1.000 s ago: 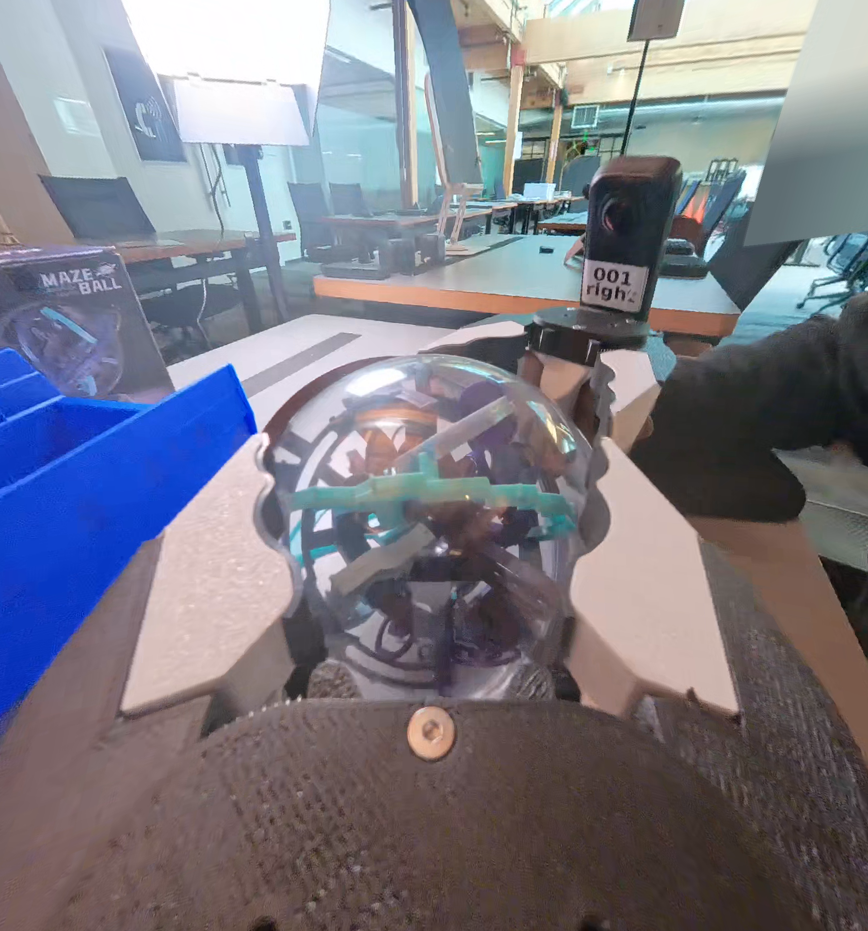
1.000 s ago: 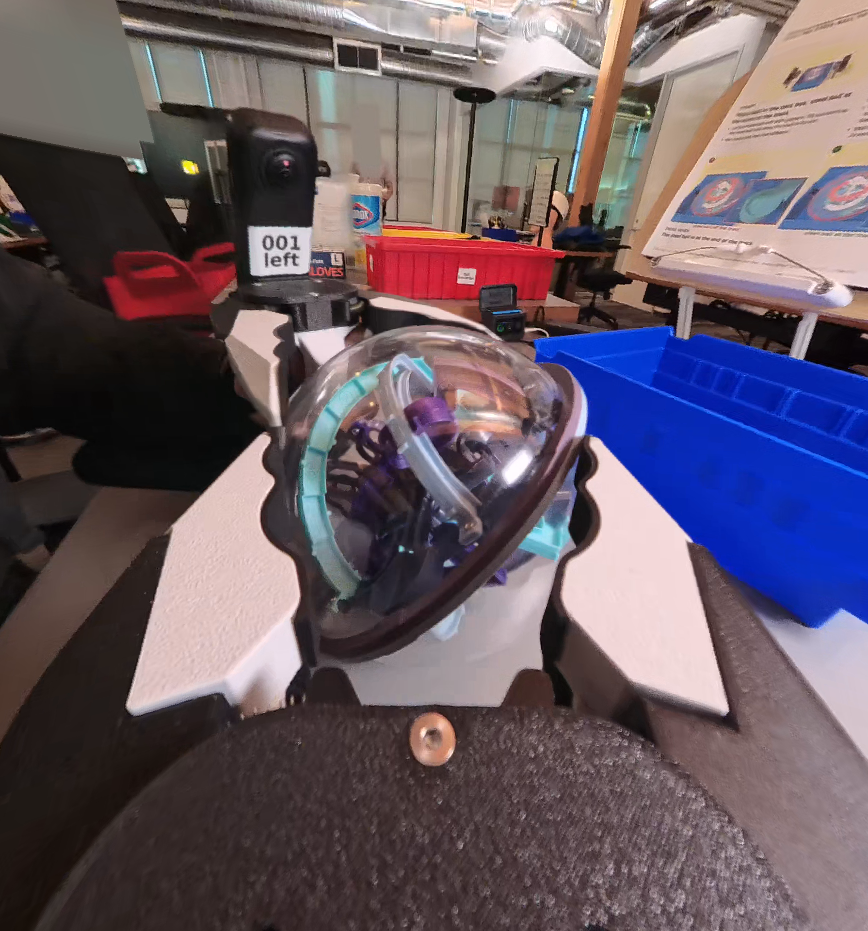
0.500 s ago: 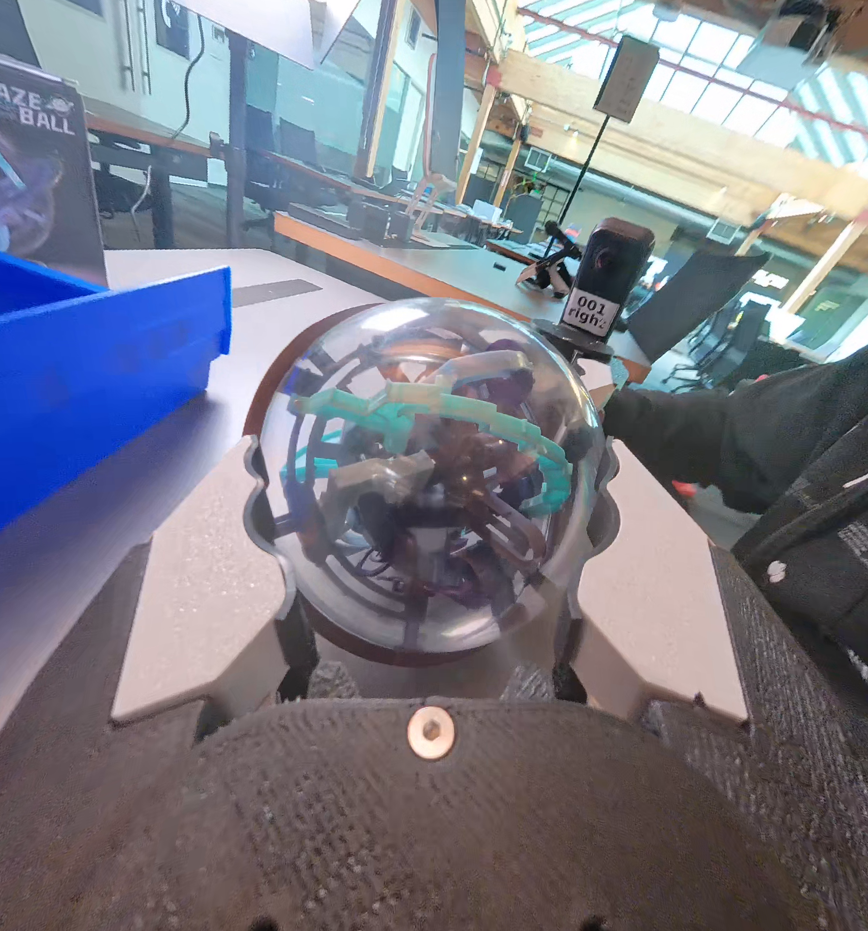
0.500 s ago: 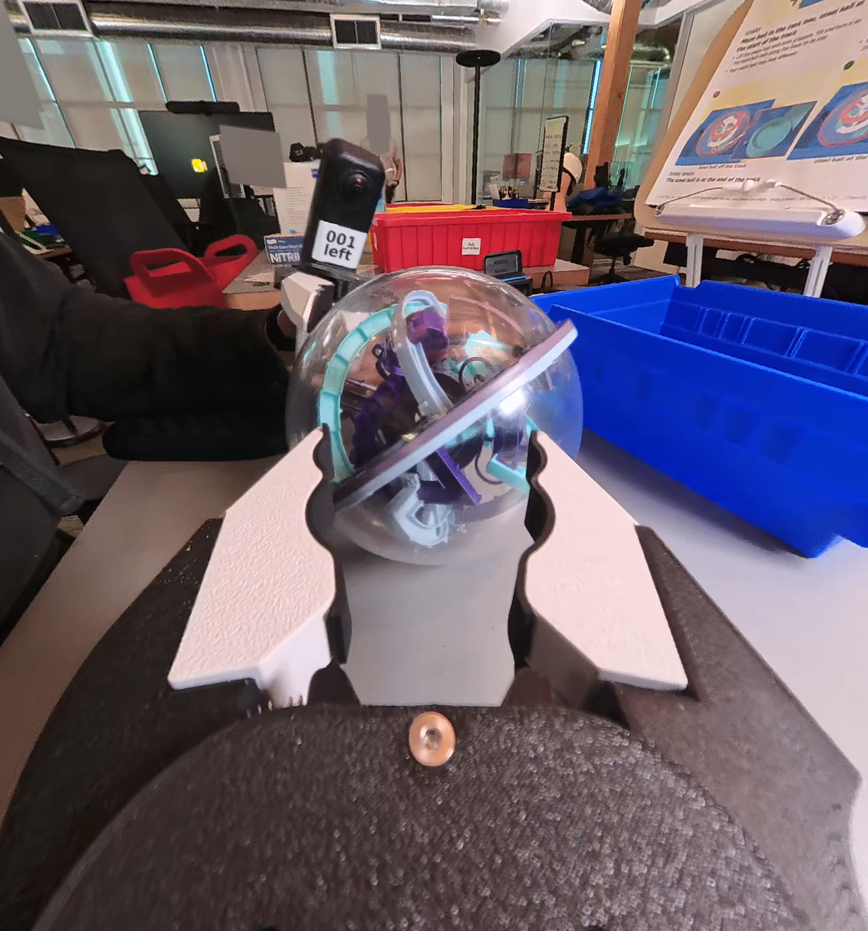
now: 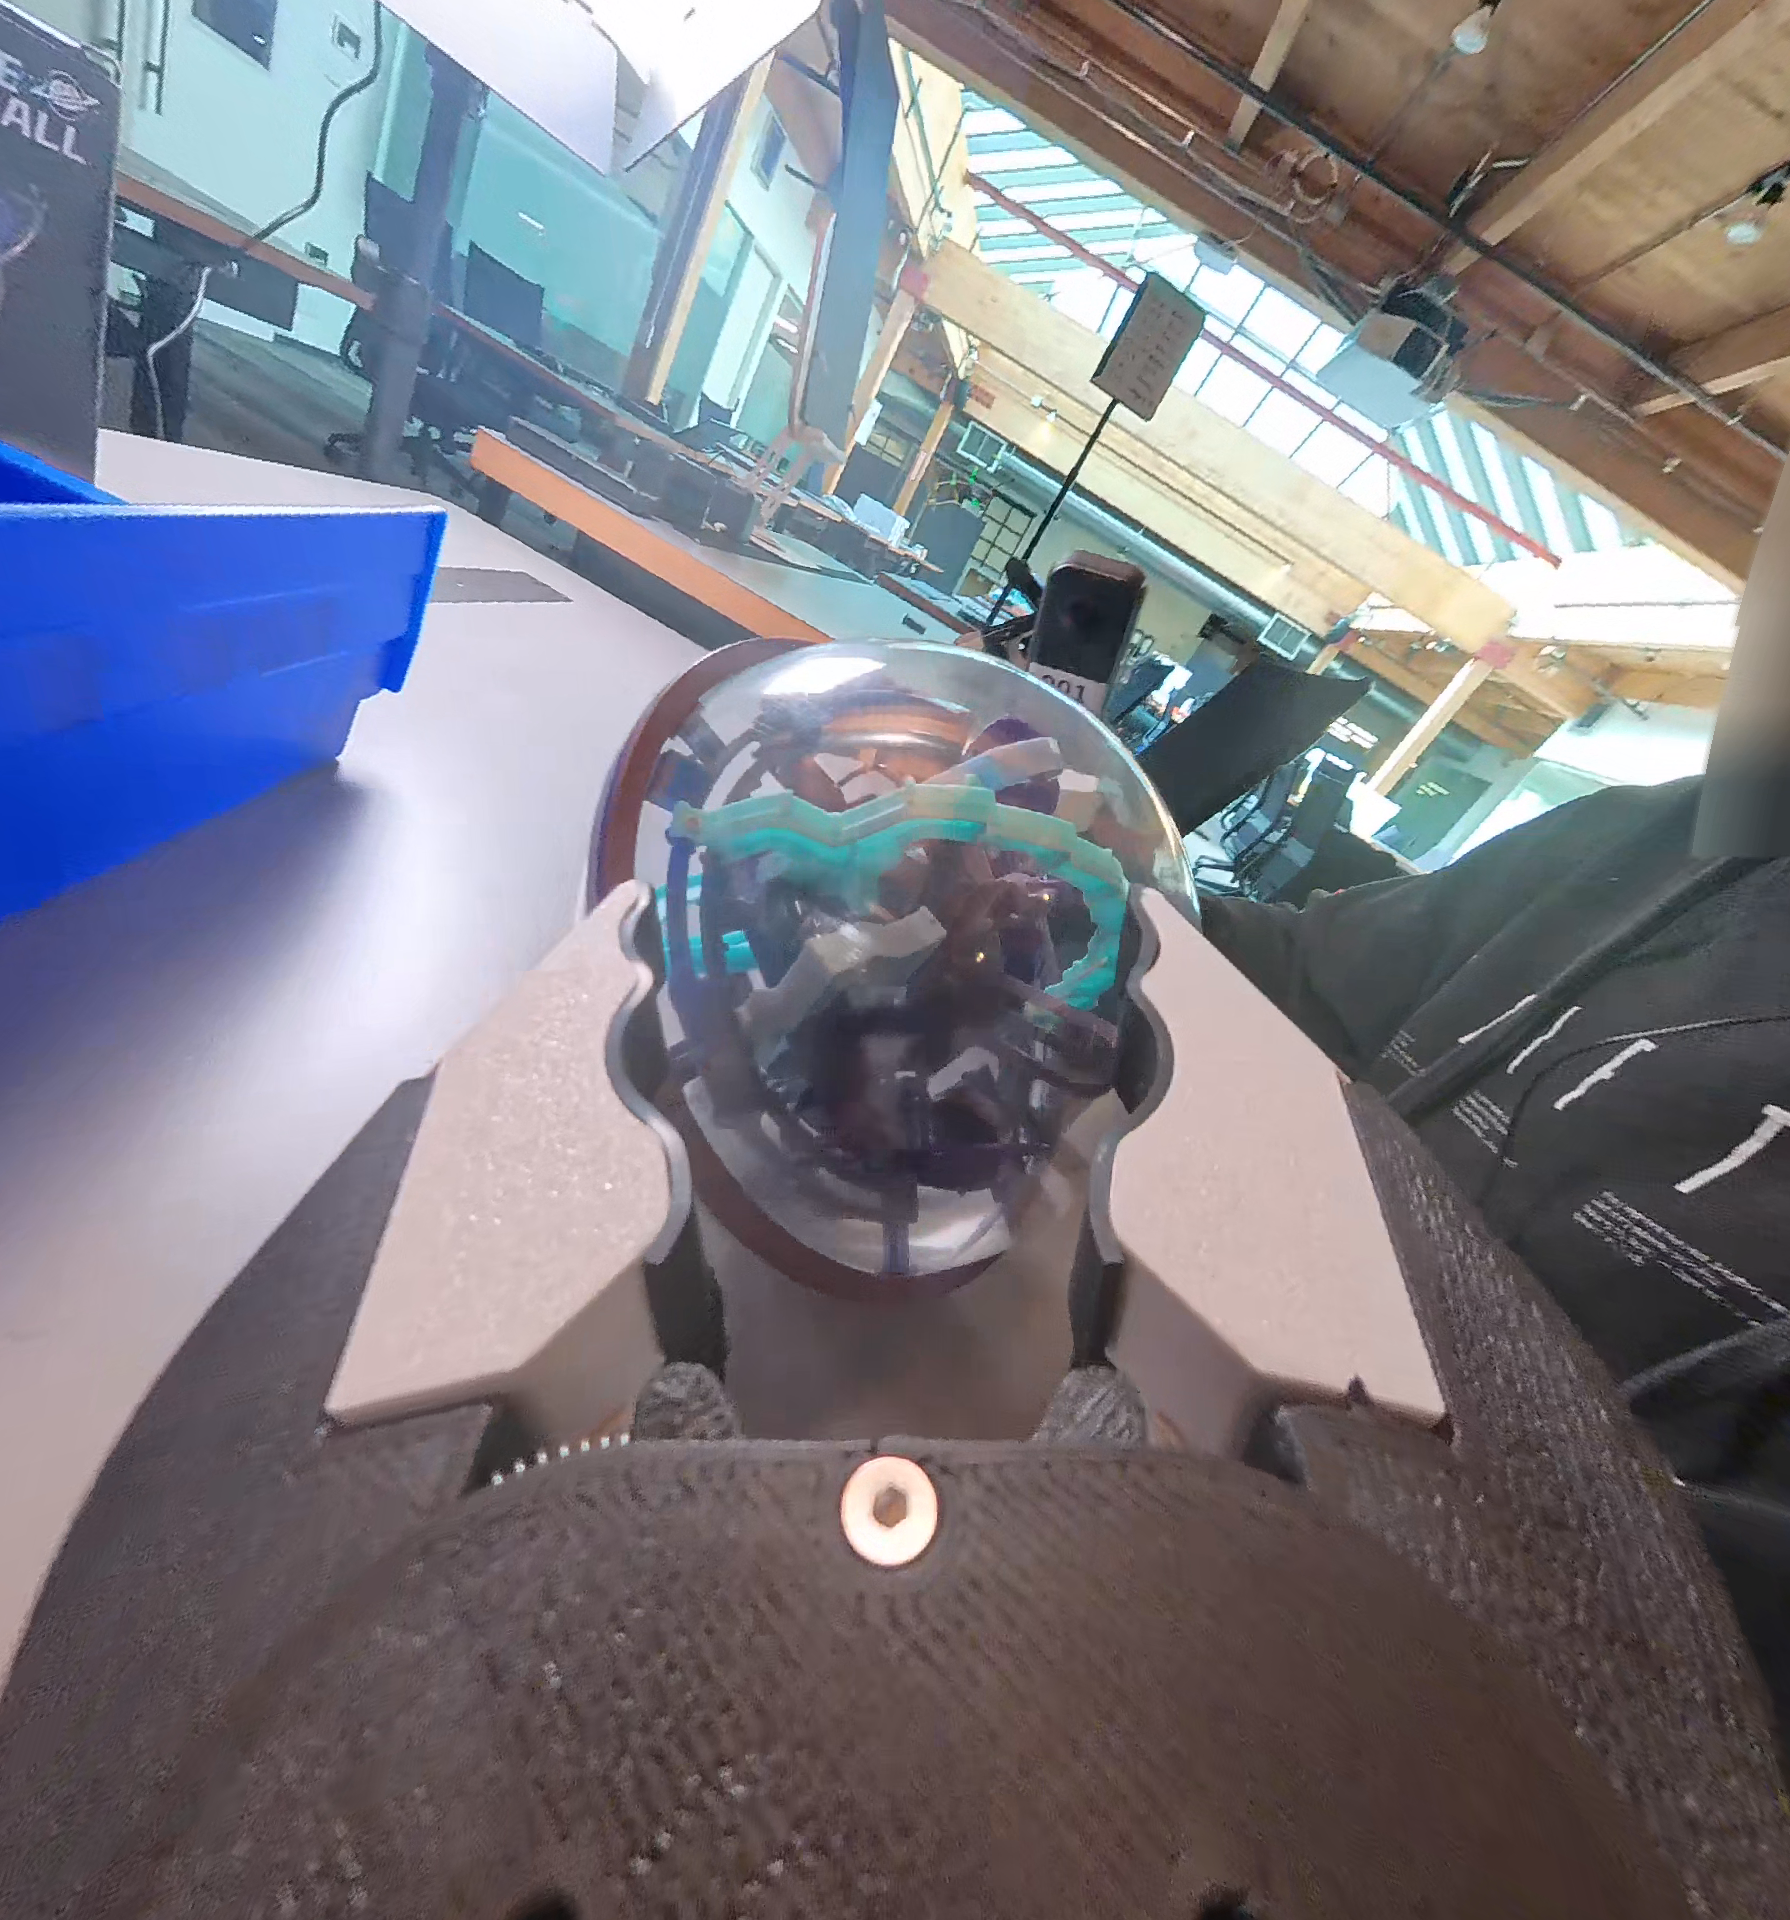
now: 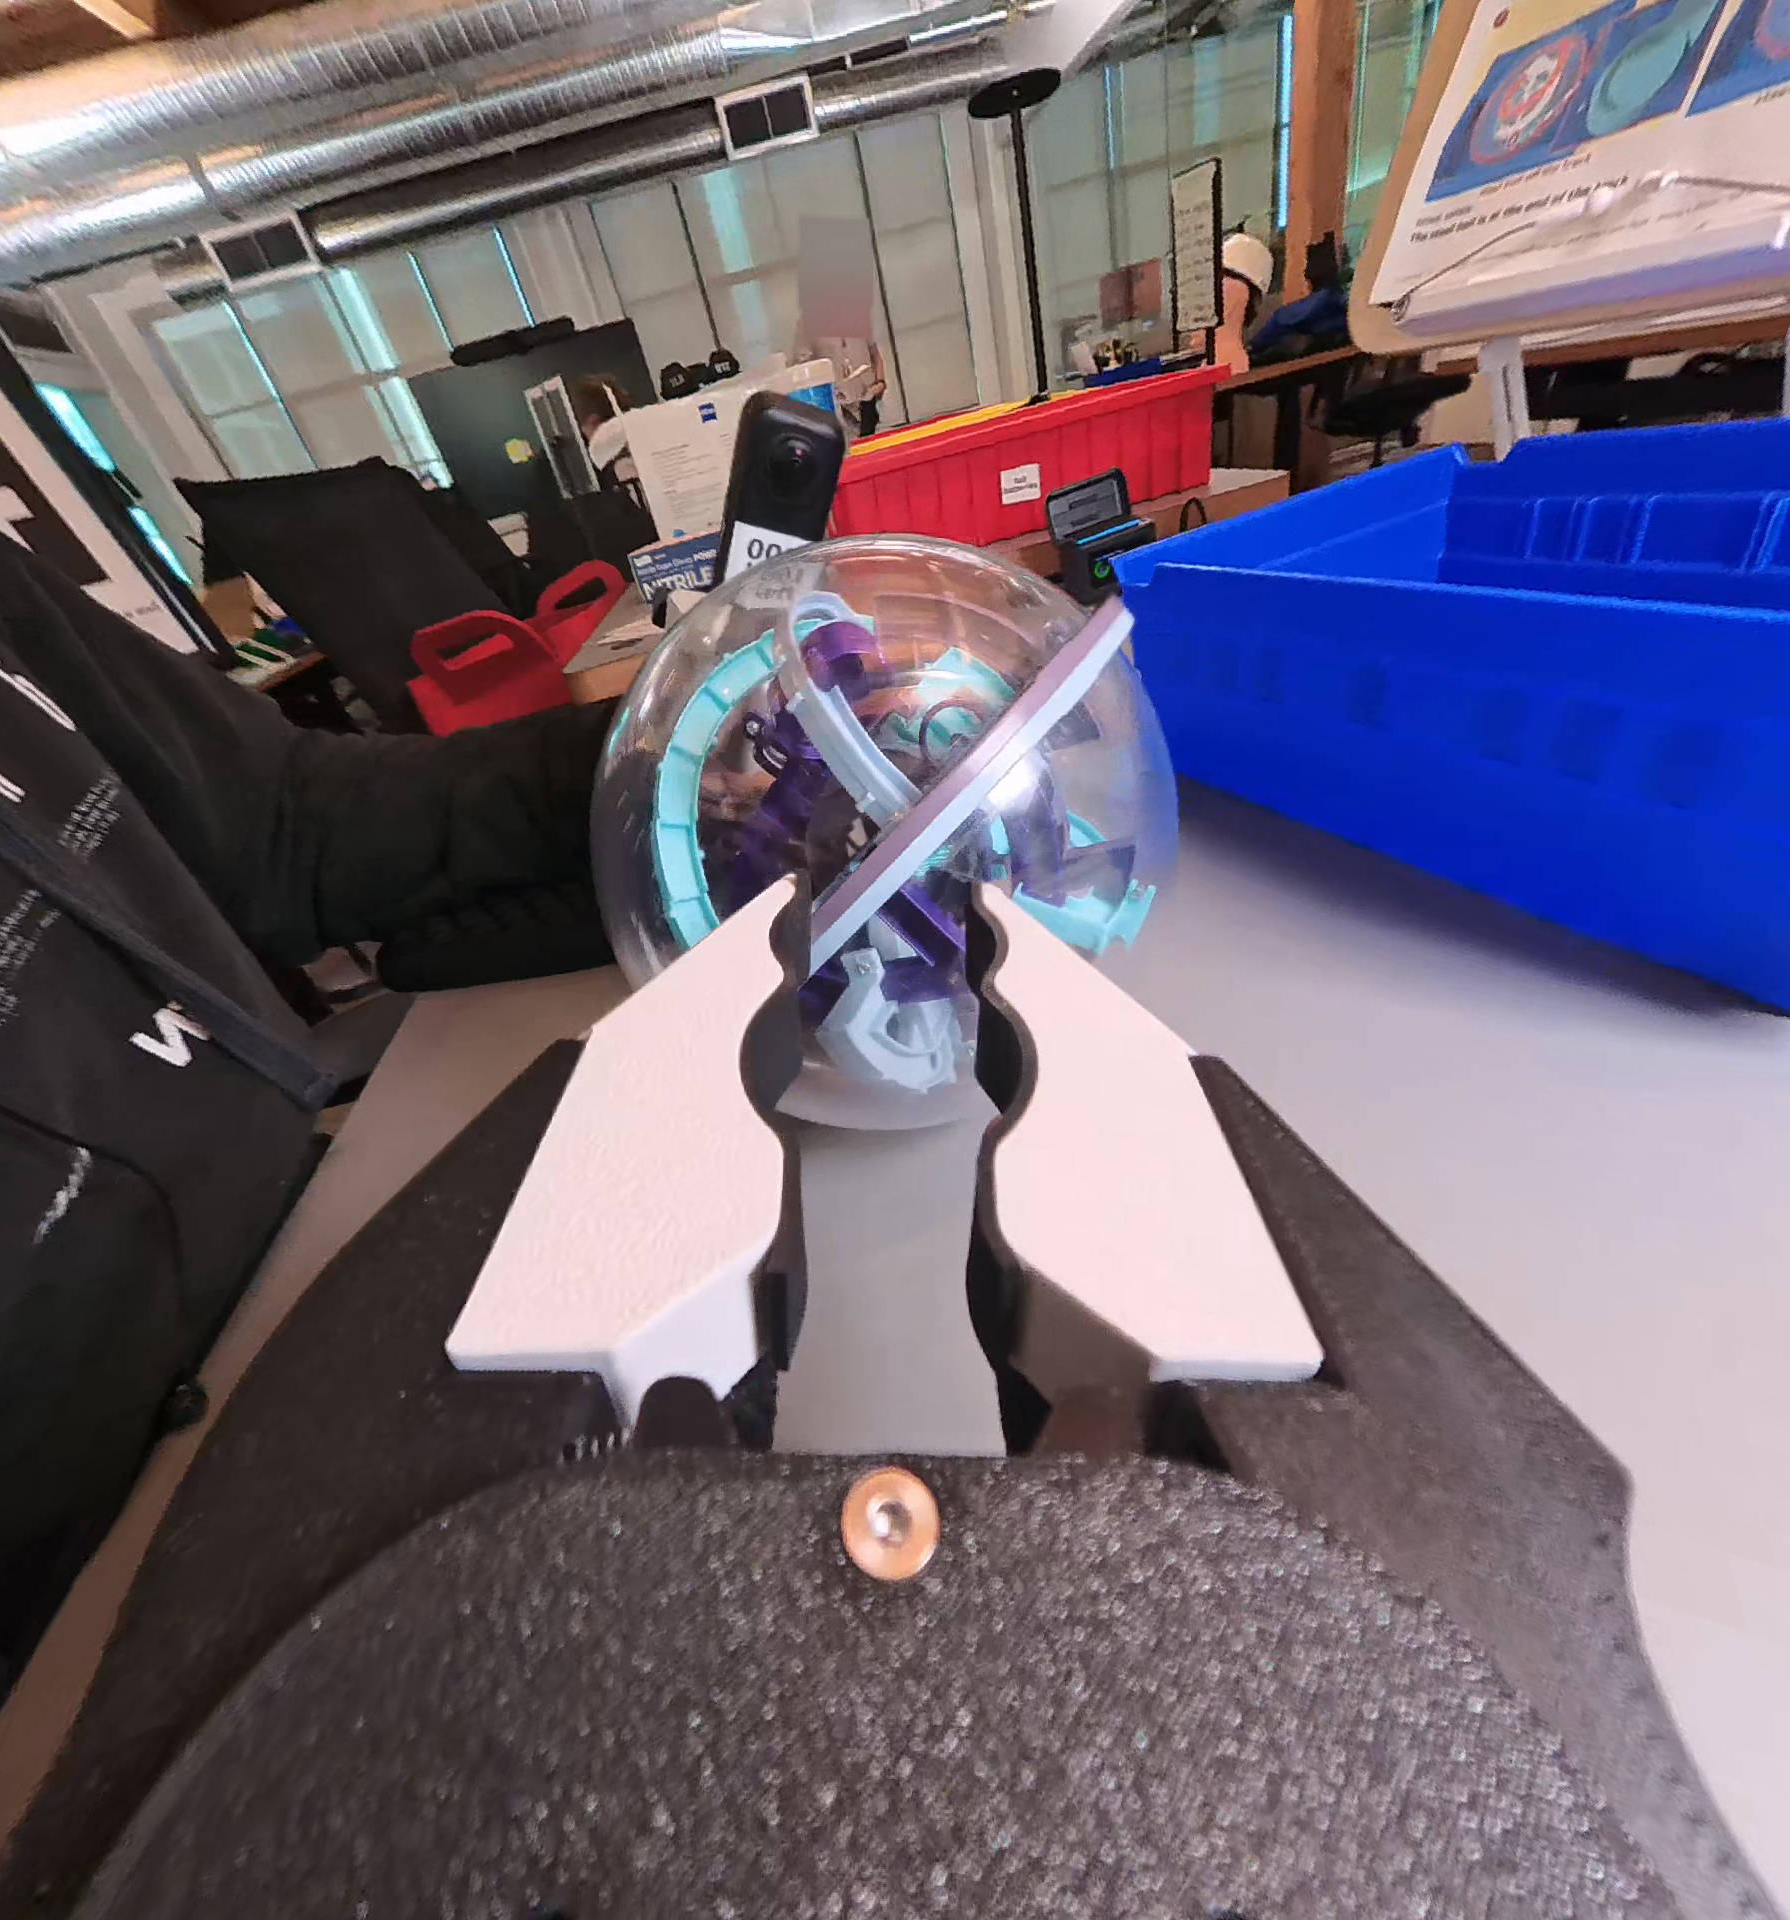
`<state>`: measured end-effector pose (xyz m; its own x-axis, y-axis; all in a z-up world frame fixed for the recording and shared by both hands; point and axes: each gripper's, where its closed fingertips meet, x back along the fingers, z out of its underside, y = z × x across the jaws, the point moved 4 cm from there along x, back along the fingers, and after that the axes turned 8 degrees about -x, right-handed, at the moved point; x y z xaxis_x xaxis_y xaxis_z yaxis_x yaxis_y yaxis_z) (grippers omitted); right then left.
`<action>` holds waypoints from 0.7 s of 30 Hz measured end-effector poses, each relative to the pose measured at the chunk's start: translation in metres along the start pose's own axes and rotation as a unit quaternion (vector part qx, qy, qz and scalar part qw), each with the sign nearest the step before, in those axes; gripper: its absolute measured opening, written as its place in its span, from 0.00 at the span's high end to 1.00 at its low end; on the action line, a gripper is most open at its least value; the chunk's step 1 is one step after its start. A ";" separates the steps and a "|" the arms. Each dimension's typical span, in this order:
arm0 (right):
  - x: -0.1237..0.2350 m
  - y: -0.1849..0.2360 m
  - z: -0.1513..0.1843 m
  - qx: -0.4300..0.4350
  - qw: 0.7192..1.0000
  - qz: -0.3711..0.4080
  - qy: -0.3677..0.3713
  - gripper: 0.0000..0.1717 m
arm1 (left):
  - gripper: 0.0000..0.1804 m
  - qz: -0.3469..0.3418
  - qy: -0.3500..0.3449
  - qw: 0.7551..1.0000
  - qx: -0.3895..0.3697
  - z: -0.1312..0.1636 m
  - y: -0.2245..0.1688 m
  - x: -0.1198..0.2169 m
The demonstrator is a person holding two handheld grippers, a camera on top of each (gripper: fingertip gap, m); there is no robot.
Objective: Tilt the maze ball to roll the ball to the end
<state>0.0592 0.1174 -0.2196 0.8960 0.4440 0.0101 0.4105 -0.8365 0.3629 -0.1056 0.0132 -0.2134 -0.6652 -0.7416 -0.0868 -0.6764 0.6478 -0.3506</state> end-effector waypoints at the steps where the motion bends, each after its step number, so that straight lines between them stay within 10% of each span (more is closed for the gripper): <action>1: 0.001 0.000 0.000 -0.009 1.000 -0.005 -0.001 0.85 | 0.55 0.004 -0.002 1.000 0.005 0.000 0.000 0.001; 14: 0.008 -0.004 -0.003 -0.063 0.997 -0.053 -0.010 0.96 | 1.00 0.074 0.009 0.997 0.021 0.002 -0.009 0.012; 21: 0.010 -0.003 -0.002 -0.050 0.997 -0.064 -0.005 0.96 | 0.97 0.061 0.052 0.997 -0.017 0.007 -0.009 0.016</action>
<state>0.0664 0.1249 -0.2191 0.8396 0.5407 -0.0517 0.5026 -0.7373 0.4515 -0.1078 -0.0058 -0.2185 -0.7713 -0.6359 -0.0285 -0.5974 0.7386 -0.3123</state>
